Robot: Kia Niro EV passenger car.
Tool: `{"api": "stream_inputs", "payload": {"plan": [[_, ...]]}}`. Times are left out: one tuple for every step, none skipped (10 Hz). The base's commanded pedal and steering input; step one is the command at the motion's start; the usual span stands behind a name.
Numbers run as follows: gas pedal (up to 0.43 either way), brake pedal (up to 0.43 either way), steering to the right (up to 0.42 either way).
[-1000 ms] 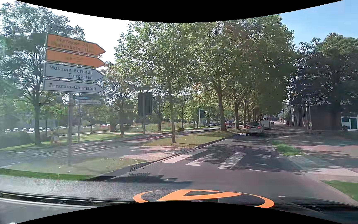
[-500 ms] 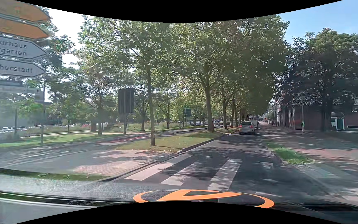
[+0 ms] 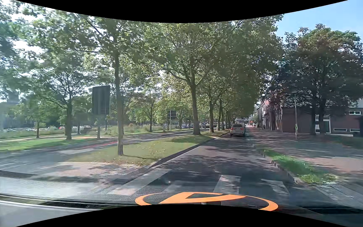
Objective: Follow the waypoints while adhering to traffic rules and regulations
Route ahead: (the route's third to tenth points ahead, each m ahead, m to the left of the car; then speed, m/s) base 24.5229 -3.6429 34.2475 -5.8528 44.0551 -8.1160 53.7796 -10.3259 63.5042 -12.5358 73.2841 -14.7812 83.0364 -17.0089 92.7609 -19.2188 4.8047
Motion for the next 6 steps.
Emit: {"api": "stream_inputs", "payload": {"plan": [[0.098, 0.000, 0.174], [0.098, 0.000, 0.173], [0.098, 0.000, 0.171], [0.110, 0.000, 0.166], [0.118, 0.000, 0.153], [0.130, 0.000, 0.136]]}}
